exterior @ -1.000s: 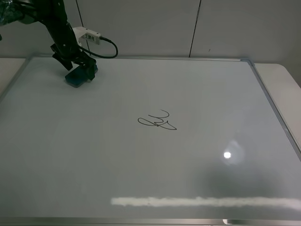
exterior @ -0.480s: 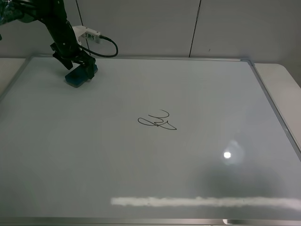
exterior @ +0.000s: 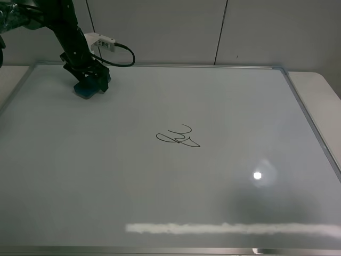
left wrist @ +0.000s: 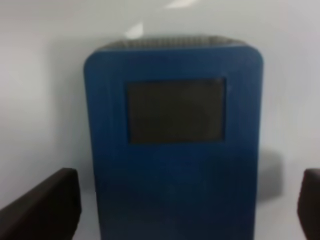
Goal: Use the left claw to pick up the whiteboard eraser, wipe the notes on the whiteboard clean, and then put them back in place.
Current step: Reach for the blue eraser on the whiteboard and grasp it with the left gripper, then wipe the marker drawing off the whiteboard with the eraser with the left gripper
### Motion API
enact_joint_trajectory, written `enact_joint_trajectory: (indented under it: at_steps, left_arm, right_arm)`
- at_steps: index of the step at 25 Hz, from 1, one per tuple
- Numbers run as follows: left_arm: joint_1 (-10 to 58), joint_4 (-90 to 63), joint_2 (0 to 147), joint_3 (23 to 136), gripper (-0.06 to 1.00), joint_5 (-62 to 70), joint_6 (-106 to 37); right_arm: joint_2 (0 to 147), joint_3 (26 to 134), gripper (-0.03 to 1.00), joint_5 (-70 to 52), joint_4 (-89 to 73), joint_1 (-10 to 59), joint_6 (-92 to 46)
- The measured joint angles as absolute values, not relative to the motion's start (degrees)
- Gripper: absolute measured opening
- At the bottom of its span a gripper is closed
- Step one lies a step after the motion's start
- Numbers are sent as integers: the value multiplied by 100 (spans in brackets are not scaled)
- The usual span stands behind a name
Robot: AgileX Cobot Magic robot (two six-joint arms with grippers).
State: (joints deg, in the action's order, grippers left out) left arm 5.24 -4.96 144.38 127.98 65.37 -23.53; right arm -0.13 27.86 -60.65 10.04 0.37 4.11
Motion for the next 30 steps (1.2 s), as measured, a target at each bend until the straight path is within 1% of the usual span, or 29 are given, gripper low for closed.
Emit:
enact_joint_trajectory:
  at_steps: [2, 4, 6, 7, 12, 20, 24, 30]
  left_arm:
    - [524, -496, 14449, 12798, 85, 6526, -2353]
    - [524, -496, 14449, 12798, 81, 6515, -2353]
    - [524, -496, 14449, 12798, 66, 6494, -2353]
    - [524, -489, 14449, 12798, 54, 6479, -2353]
    - [532, -472, 14449, 12798, 55, 6567, -2276]
    - [715, -411, 14190, 12798, 55, 6885, -1603]
    - [967, -147, 13849, 12798, 55, 6892, -1069]
    - [1549, 0, 13340, 12763, 55, 6902, -580]
  right_arm:
    - [-13, 2786, 99, -6065, 1004, 37, 411]
    - [-13, 2786, 99, -6065, 1004, 37, 411]
    - [-13, 2786, 99, -6065, 1004, 37, 411]
    - [-13, 2786, 99, -6065, 1004, 37, 411]
    - [-13, 2786, 99, -6065, 1004, 37, 411]
    - [-13, 2786, 99, -6065, 1004, 37, 411]
    - [-13, 2786, 99, -6065, 1004, 37, 411]
    - [-13, 2786, 99, -6065, 1004, 37, 411]
